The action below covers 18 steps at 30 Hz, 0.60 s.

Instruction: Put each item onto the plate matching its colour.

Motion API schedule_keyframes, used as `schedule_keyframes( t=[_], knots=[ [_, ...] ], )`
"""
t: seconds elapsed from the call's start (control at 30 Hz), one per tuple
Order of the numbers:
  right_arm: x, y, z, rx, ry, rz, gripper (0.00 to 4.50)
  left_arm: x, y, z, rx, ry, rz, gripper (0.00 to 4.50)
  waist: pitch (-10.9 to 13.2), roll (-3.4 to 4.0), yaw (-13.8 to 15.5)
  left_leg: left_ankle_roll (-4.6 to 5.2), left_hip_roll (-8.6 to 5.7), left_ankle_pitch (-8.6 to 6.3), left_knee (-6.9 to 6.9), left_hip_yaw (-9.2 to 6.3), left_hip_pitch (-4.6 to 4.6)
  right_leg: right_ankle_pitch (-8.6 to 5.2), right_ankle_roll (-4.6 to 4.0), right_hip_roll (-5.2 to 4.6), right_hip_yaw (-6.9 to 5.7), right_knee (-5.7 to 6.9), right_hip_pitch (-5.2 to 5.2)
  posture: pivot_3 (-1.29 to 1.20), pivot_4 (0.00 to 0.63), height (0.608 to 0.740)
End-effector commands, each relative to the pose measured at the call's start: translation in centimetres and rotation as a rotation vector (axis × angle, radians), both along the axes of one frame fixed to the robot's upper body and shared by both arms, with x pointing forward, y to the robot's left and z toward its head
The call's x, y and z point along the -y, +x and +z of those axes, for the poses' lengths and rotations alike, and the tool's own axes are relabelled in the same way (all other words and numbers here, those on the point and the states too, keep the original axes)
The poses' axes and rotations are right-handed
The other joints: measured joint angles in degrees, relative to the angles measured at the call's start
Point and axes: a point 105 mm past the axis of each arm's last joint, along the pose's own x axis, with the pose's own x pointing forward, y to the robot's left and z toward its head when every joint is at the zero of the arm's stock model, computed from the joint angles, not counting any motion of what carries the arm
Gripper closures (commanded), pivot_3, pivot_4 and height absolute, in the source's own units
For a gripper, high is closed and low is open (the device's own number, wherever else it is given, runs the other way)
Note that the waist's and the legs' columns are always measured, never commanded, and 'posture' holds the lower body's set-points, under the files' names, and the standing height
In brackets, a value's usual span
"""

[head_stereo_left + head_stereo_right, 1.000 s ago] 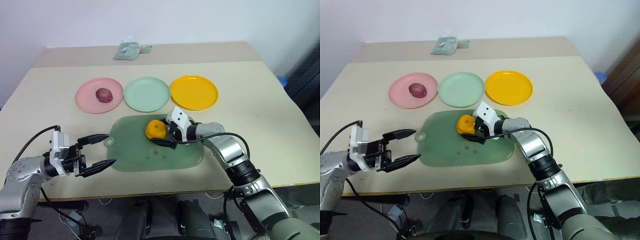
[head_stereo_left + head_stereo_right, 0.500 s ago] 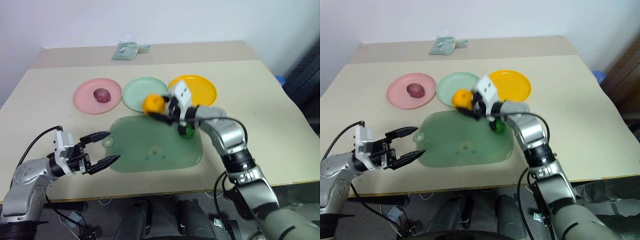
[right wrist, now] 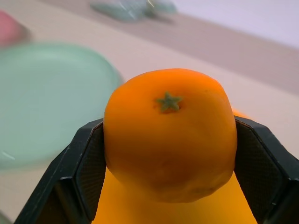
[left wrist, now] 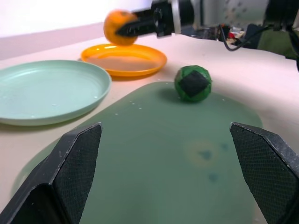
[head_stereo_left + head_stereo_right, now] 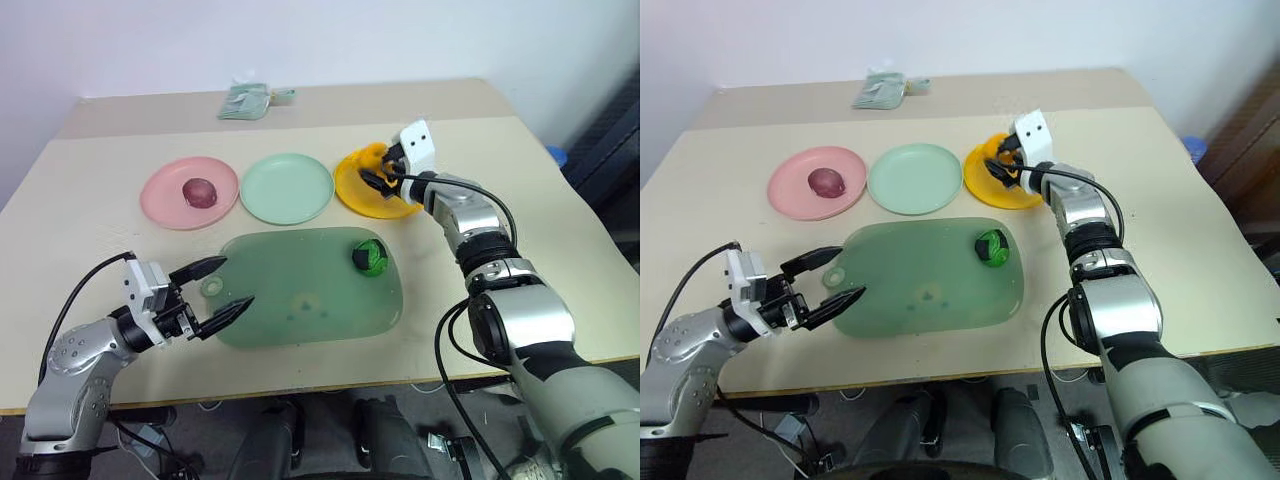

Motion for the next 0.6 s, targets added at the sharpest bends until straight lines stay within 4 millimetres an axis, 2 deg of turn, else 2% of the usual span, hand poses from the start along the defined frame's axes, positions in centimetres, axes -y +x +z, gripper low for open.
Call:
schedule_keyframes(
  t=[0.03, 0.07, 0.1, 0.23, 0.37, 0.5, 0.6],
  knots=[
    [-0.2, 0.5, 1.9, 0.069, 0.012, -0.018, 0.79, 0.0, -0.5, 0.8, 0.038, 0.016, 0.001, 0.0, 0.0, 0.01, -0.3, -0.02, 0.01, 0.02, -0.02, -0.01, 0.0, 0.0, -0.01, 0.01, 0.0, 0.01, -0.01, 0.0, 0.15, 0.74],
    [-0.2, 0.5, 1.6, 0.059, 0.014, -0.023, 0.22, 0.0, -0.6, 0.8, 0.037, 0.017, 0.002, 0.0, 0.0, 0.01, -0.4, -0.03, 0.02, 0.02, -0.02, -0.01, 0.0, -0.01, -0.02, 0.02, 0.0, 0.03, -0.01, 0.0, 0.15, 0.74],
    [-0.2, 0.5, 1.3, 0.054, 0.013, -0.024, 0.04, 0.0, -0.7, 0.9, 0.036, 0.017, 0.003, 0.0, 0.0, 0.01, -0.6, -0.04, 0.02, 0.03, -0.02, -0.01, 0.0, -0.01, -0.02, 0.01, 0.0, 0.05, -0.01, 0.0, 0.15, 0.74],
    [0.0, 0.4, 1.3, 0.036, 0.054, -0.01, 0.04, 0.1, -1.0, 0.8, 0.022, 0.018, -0.008, 0.0, 0.0, 0.01, -0.7, -0.04, 0.02, 0.03, 0.01, -0.02, 0.0, -0.01, -0.02, 0.01, 0.0, 0.11, -0.01, 0.0, 0.15, 0.74],
    [0.1, -0.6, 3.4, 0.058, 0.159, 0.138, 0.04, 0.3, -1.4, 0.4, 0.0, 0.035, -0.051, 0.0, 0.0, 0.07, -0.7, -0.03, 0.01, 0.03, 0.01, -0.02, 0.01, -0.02, -0.03, 0.02, 0.0, 0.13, -0.02, 0.0, 0.15, 0.74],
    [0.5, -3.8, 4.9, 0.073, 0.208, 0.325, 0.04, 0.3, -0.9, 0.2, -0.007, 0.038, -0.079, 0.0, 0.0, 0.08, 0.2, -0.02, 0.01, 0.02, 0.04, -0.07, 0.0, -0.02, -0.02, 0.01, -0.03, 0.14, 0.0, 0.0, 0.15, 0.74],
    [0.6, -7.1, 4.7, 0.035, 0.208, 0.411, 0.04, 0.5, -0.4, 0.2, -0.008, 0.036, -0.099, 0.0, 0.0, 0.09, 1.0, -0.01, 0.02, 0.01, 0.09, -0.1, 0.0, -0.02, -0.03, 0.0, -0.05, 0.19, 0.01, 0.0, 0.15, 0.74]
  ],
)
